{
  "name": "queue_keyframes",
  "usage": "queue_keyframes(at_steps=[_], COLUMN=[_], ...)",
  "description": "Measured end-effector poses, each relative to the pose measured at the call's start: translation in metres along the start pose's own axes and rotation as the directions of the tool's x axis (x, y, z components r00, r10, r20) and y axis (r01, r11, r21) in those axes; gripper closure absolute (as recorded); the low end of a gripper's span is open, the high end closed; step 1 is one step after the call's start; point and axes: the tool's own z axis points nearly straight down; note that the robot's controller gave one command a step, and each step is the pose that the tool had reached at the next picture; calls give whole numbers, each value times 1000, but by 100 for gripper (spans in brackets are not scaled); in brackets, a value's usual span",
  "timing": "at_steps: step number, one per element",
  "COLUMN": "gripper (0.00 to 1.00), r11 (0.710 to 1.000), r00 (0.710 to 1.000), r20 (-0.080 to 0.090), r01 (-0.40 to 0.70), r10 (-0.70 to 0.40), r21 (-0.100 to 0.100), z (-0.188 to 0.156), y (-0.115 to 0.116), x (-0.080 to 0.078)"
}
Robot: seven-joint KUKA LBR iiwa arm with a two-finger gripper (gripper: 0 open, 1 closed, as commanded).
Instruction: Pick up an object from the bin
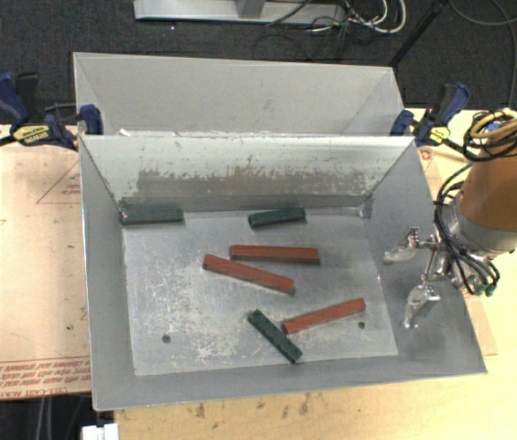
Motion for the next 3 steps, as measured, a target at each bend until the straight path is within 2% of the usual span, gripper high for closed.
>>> queue_keyframes(at_steps=[1,2,3], gripper=[100,100,100], r11=[984,984,979], r00=[984,983,979], r20=[13,13,2], r01=[180,181,203], r10=[-180,-181,-203], r21=[4,4,1], z=[75,75,-57], y=[46,46,47], x=[-1,-1,-8])
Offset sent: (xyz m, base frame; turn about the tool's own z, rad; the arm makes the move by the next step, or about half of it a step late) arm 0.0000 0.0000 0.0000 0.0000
